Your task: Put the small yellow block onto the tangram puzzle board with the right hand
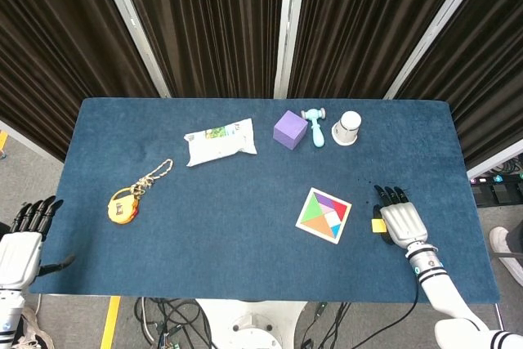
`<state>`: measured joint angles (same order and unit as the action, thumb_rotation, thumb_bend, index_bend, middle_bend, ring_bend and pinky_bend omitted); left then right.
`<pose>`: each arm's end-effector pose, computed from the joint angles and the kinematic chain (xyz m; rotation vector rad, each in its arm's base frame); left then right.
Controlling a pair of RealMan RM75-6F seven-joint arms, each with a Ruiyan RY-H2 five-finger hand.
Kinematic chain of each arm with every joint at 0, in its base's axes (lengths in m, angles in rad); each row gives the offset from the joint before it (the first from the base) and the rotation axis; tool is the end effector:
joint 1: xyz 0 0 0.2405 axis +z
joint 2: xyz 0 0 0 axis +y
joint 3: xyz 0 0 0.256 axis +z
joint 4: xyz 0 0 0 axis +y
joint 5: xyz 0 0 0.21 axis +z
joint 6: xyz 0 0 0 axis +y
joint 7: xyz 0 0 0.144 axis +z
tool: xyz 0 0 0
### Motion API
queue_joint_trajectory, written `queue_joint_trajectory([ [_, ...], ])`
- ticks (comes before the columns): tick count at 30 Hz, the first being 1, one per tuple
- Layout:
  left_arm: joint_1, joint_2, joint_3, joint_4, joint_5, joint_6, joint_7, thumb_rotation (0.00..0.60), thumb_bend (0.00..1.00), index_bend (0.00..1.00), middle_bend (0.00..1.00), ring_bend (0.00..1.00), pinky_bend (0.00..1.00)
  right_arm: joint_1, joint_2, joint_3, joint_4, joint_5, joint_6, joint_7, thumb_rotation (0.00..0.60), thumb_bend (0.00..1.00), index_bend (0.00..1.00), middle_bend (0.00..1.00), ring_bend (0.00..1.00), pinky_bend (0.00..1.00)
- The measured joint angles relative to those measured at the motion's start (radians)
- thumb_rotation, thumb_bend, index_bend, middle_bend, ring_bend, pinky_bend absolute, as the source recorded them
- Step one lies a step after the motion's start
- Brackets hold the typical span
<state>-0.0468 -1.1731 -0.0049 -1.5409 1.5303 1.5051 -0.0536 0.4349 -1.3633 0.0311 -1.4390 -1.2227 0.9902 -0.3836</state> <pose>-0.3249 0.1600 0.1430 -1.3866 -0.9613 -0.9044 -0.2975 -0.2726 0.0380 1.8038 -0.8989 0.5014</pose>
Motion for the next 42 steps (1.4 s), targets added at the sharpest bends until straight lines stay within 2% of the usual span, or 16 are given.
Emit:
queue_joint_trajectory([
  [11, 0.001, 0.001, -0.002, -0.003, -0.001, 0.004, 0.001, 0.600, 0.00, 0.07, 0.02, 0.00, 0.04, 0.009, 0.048, 0.021, -0.074, -0.059, 0.046, 0.029, 0.600, 0.18, 0.53, 0.00, 0.00, 0.00],
  [19, 0.004, 0.005, -0.003, -0.001, -0.007, 0.004, -0.003, 0.600, 0.00, 0.07, 0.02, 0.00, 0.04, 0.088, 0.052, 0.044, -0.101, -0.077, -0.023, -0.010, 0.600, 0.18, 0.53, 0.00, 0.00, 0.00],
  [29, 0.007, -0.001, -0.003, 0.018, -0.013, 0.002, -0.030, 0.600, 0.00, 0.07, 0.02, 0.00, 0.04, 0.166, -0.002, 0.060, -0.097, 0.003, -0.104, -0.110, 0.600, 0.18, 0.53, 0.00, 0.00, 0.00],
  [42, 0.012, -0.003, -0.004, 0.041, -0.013, 0.007, -0.061, 0.600, 0.00, 0.07, 0.02, 0.00, 0.04, 0.206, -0.048, 0.048, -0.095, 0.059, -0.120, -0.151, 0.600, 0.18, 0.53, 0.00, 0.00, 0.00],
])
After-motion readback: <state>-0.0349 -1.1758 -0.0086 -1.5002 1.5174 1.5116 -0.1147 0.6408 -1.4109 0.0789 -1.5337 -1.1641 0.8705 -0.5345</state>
